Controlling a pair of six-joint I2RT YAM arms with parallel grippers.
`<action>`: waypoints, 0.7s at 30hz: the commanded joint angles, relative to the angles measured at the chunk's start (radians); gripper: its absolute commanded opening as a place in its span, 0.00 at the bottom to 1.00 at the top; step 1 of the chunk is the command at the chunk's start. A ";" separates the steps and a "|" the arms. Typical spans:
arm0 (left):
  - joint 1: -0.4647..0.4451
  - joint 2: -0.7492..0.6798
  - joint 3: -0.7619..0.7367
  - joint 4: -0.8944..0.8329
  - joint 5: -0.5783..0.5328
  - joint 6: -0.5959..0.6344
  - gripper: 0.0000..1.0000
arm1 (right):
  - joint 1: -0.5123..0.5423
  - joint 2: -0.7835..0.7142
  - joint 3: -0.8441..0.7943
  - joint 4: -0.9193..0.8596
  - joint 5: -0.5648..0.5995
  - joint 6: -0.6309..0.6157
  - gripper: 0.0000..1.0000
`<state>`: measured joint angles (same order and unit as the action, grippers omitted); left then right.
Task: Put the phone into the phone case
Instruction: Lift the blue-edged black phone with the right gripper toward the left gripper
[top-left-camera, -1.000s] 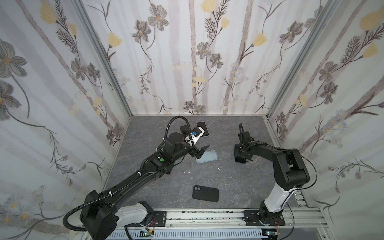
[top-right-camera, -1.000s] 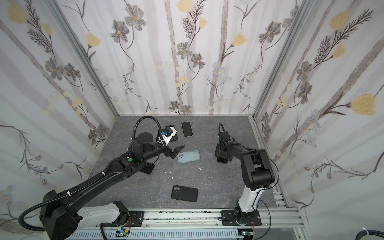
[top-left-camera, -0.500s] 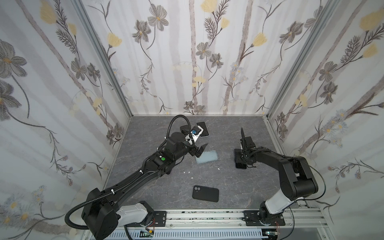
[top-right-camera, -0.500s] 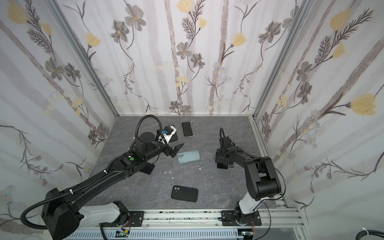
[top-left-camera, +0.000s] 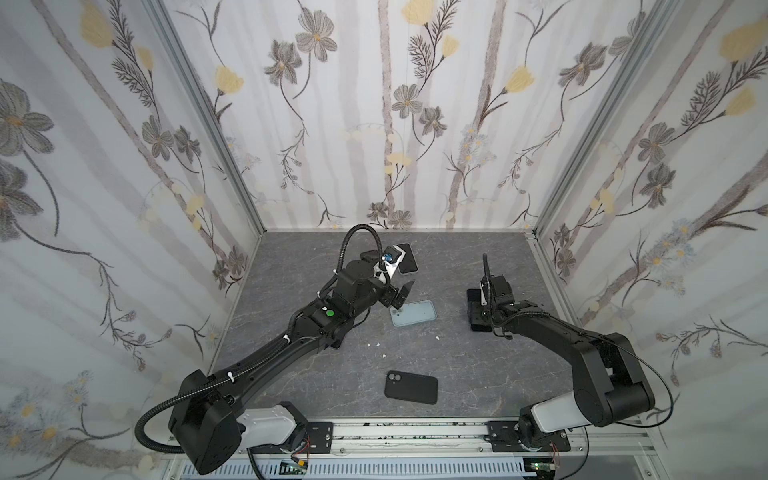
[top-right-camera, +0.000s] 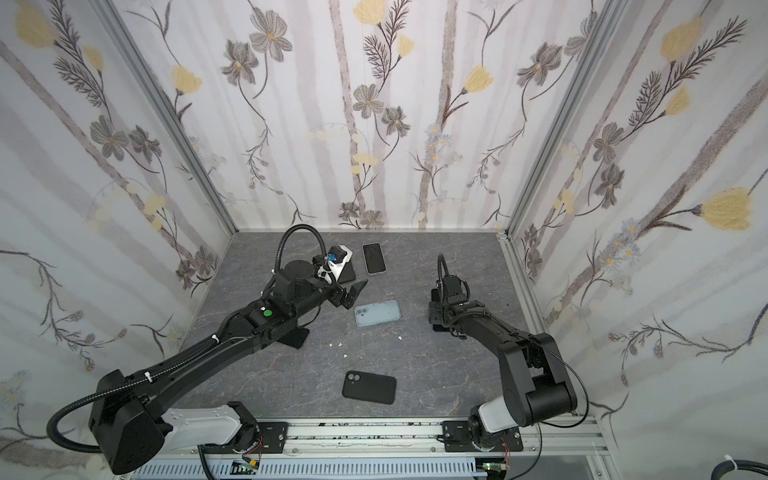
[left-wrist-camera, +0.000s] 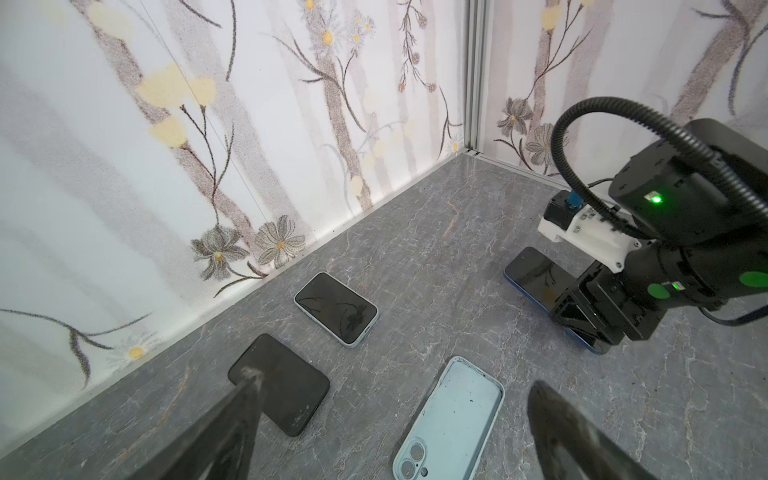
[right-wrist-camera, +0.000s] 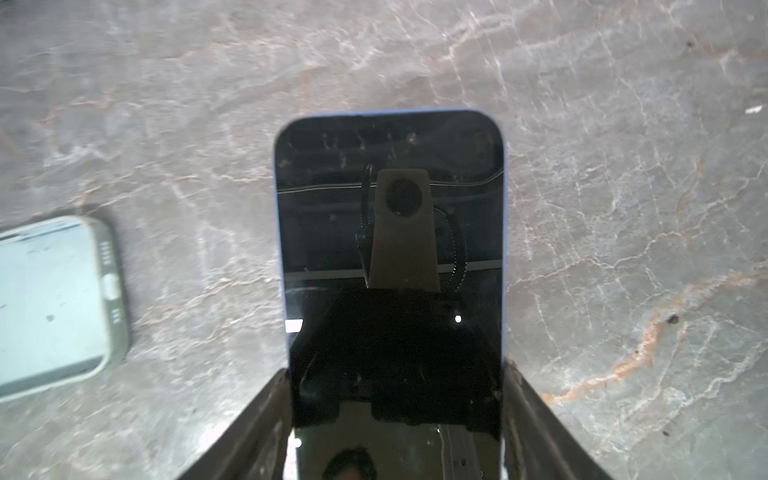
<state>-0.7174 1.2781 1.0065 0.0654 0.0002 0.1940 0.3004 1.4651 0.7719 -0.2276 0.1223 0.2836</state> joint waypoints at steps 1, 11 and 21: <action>0.008 0.028 0.043 -0.048 -0.008 -0.061 1.00 | 0.032 -0.040 -0.001 0.077 0.037 -0.035 0.43; 0.083 0.137 0.205 -0.209 0.225 -0.230 0.99 | 0.223 -0.228 0.009 0.185 0.059 -0.172 0.43; 0.202 0.217 0.256 -0.183 0.605 -0.432 0.76 | 0.351 -0.369 0.009 0.260 -0.006 -0.251 0.42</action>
<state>-0.5323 1.4734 1.2442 -0.1337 0.4183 -0.1429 0.6277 1.1141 0.7731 -0.0505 0.1368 0.0746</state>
